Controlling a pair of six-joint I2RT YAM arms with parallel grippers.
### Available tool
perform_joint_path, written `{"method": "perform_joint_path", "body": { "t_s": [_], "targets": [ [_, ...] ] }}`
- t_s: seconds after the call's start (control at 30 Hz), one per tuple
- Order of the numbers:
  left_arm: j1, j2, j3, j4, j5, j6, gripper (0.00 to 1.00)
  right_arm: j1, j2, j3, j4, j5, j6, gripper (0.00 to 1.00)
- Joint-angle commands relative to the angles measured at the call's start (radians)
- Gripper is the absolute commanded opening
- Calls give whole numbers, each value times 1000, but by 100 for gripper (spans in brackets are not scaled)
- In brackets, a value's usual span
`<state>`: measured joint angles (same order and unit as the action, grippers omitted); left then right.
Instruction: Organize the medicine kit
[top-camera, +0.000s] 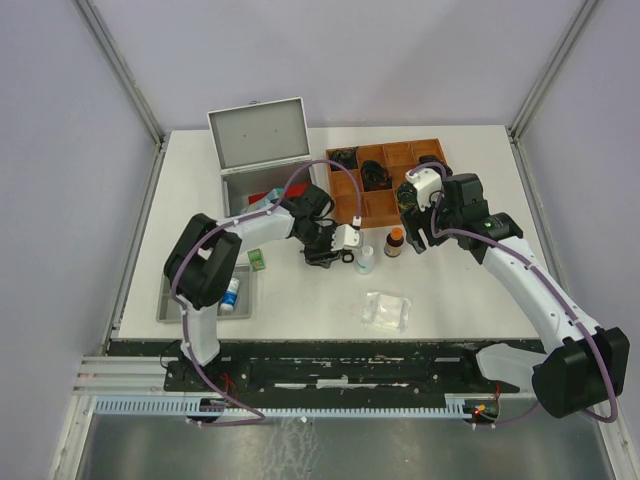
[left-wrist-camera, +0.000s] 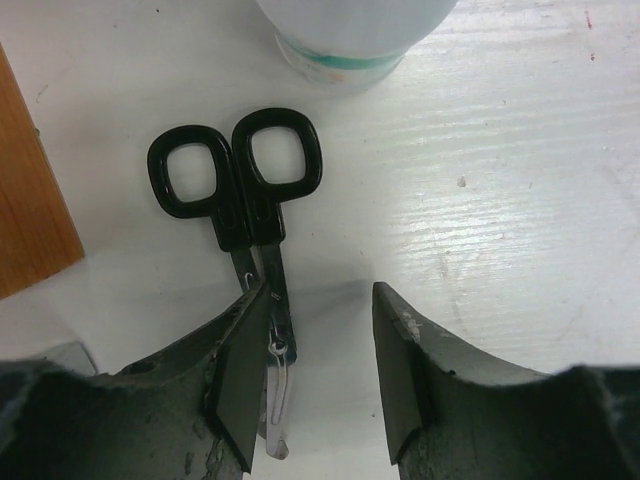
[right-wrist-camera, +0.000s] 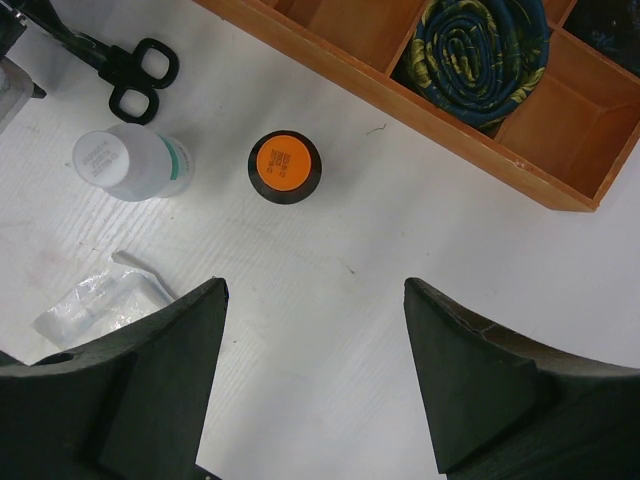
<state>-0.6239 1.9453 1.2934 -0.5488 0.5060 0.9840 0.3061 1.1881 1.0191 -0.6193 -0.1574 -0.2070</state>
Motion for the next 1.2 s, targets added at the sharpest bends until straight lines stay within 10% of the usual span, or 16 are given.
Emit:
{"method": "perform_joint_path", "body": {
  "t_s": [0.0,1.17],
  "targets": [
    [6,-71,-14,14,-15,-77,56,-1,-7,45,8,-12,-11,80],
    [60,37,14,-56,-131,21,46,-1,-11,52,-1,-12,-16,80]
  ]
}}
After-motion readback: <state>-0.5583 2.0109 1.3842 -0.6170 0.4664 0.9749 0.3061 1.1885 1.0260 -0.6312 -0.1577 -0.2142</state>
